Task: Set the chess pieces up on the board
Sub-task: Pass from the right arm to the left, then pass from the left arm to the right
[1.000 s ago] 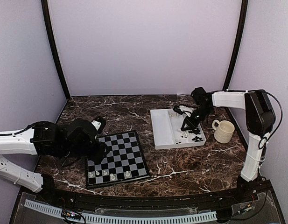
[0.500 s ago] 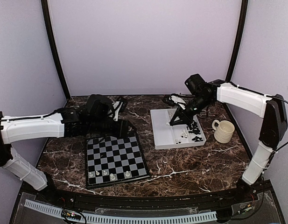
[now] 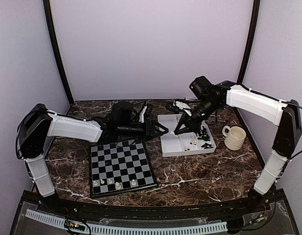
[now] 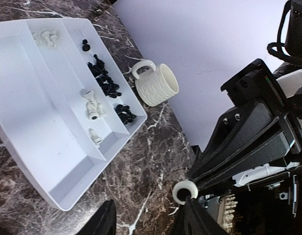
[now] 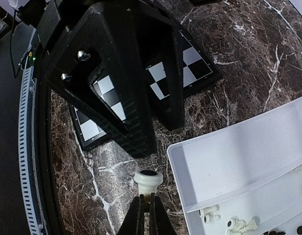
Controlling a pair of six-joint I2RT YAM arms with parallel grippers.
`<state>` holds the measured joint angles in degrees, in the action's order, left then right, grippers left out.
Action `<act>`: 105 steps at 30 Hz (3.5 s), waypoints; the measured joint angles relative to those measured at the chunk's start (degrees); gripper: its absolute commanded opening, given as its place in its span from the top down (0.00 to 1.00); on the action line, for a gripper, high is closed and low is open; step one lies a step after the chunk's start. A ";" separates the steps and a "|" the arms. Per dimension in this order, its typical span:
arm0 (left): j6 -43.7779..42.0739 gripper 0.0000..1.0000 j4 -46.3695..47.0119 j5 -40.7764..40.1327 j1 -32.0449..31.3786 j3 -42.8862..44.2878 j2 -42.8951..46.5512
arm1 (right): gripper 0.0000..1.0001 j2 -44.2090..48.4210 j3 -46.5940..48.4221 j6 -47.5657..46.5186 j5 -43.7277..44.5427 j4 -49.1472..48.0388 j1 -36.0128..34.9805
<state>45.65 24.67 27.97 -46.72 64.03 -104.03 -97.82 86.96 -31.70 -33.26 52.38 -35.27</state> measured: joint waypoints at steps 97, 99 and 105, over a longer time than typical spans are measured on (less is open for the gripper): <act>25.31 0.55 37.99 4.00 -0.57 0.42 -6.25 | 1.00 7.72 -3.15 10.14 -15.80 -14.34 5.49; 21.18 0.52 32.61 3.56 -0.04 -0.72 -3.45 | 1.00 7.72 -2.21 8.59 -13.68 -12.98 5.14; 3.76 0.50 8.70 0.39 6.67 -1.97 12.46 | 1.00 7.39 1.07 1.68 -2.56 -5.97 0.04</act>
<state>49.41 33.36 28.36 -40.05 62.06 -91.57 -90.43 88.03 -30.02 -35.81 46.41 -35.22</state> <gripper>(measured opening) 0.493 0.045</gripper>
